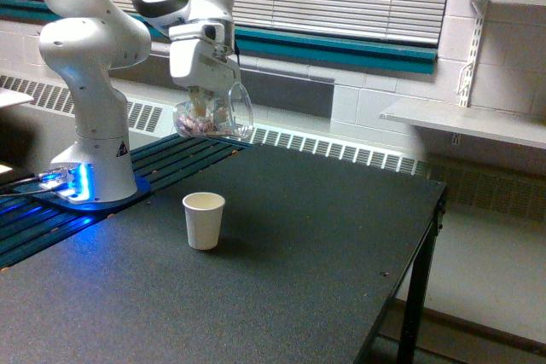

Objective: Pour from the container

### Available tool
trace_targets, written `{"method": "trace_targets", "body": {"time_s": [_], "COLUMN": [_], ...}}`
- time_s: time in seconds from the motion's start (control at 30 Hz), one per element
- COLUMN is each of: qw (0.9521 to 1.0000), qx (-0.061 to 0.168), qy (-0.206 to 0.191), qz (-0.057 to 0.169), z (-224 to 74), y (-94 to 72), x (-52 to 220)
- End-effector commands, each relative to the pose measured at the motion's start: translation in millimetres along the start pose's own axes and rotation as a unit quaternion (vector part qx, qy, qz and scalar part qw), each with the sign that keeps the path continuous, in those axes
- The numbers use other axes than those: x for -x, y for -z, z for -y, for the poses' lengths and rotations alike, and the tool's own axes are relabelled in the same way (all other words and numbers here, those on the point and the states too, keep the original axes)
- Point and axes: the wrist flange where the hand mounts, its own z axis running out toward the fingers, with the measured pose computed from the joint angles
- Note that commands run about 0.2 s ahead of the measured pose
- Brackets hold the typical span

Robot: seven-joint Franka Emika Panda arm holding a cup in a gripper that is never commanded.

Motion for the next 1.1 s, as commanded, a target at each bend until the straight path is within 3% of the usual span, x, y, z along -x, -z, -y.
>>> {"method": "trace_targets", "body": {"time_s": [0.03, 1.1], "qw": [0.9995, 0.9961], "qx": [0.019, 0.074], "qy": [-0.020, 0.009], "qz": [0.013, 0.048], "z": [-6.7, -9.0], "y": [-7.1, -2.5], "x": [14.2, 37.4]}}
